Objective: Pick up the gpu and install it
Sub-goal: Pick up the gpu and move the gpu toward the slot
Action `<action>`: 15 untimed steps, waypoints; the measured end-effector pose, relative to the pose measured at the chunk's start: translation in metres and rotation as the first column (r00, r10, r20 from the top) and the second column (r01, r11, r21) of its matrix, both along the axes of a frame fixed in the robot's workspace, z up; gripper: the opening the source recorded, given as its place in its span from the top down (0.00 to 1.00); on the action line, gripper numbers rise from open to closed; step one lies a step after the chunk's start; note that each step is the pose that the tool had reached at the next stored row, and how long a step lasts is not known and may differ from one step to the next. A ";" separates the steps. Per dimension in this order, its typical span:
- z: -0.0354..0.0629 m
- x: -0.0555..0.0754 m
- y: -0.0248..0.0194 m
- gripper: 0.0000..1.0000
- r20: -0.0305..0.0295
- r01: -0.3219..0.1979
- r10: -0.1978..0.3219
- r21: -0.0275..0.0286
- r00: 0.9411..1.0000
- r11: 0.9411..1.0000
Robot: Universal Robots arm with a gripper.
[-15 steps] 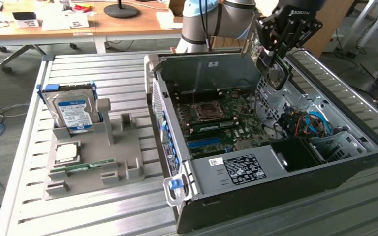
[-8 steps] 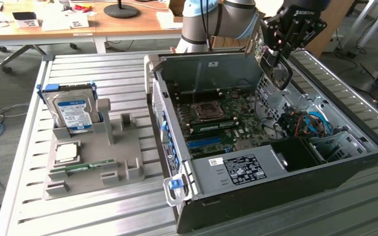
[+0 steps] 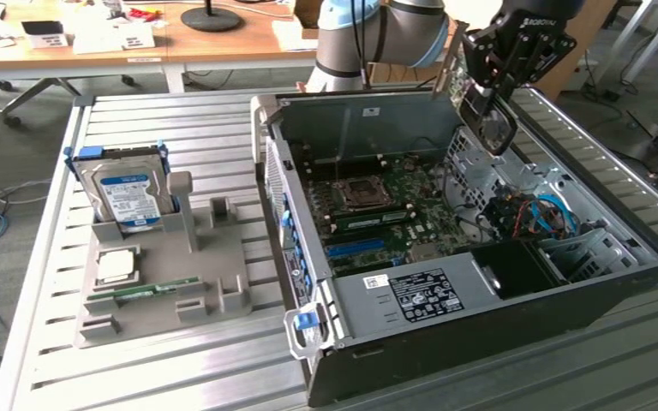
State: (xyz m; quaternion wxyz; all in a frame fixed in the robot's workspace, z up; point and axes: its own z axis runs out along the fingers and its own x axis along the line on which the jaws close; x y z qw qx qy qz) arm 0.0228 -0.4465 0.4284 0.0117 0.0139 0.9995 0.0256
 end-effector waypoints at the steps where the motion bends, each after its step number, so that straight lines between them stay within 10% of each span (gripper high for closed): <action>1: 0.0000 0.001 0.0000 0.73 0.000 0.000 0.000 0.000 1.000 1.000; 15: 0.0000 0.010 0.0000 0.73 0.000 0.000 0.000 0.000 1.000 1.000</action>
